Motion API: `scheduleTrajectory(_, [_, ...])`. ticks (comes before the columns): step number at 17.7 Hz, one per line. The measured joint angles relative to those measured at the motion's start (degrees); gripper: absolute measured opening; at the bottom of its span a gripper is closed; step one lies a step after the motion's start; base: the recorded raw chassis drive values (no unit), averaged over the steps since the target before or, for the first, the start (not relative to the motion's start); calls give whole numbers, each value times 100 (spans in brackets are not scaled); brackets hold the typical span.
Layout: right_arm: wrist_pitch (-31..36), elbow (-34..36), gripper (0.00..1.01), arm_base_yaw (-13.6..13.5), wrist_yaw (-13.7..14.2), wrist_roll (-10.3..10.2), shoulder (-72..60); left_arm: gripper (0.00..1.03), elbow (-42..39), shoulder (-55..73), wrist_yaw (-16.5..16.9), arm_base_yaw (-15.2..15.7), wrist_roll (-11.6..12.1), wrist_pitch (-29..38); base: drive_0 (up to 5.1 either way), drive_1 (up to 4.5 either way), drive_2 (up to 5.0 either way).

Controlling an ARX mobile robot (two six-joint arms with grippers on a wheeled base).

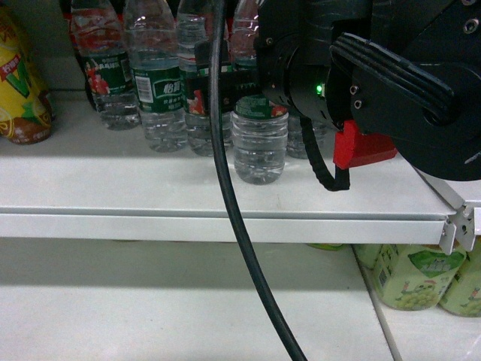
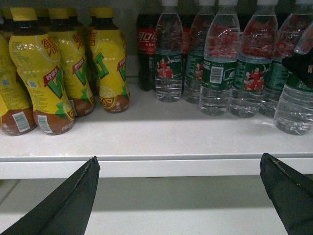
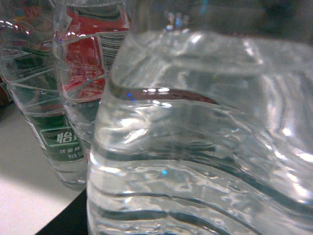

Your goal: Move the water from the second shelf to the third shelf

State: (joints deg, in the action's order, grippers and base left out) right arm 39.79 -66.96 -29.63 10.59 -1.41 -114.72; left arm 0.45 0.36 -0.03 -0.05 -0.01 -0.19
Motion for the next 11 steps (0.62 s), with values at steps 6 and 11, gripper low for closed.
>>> scheduleTrajectory(6, [175, 107, 44, -44, 15, -15, 48, 98, 2, 0, 0, 0, 0, 0, 0, 0, 0])
scheduleTrajectory(11, [409, 1091, 44, -192, -103, -48, 728, 98, 0, 0, 0, 0, 0, 0, 0, 0, 0])
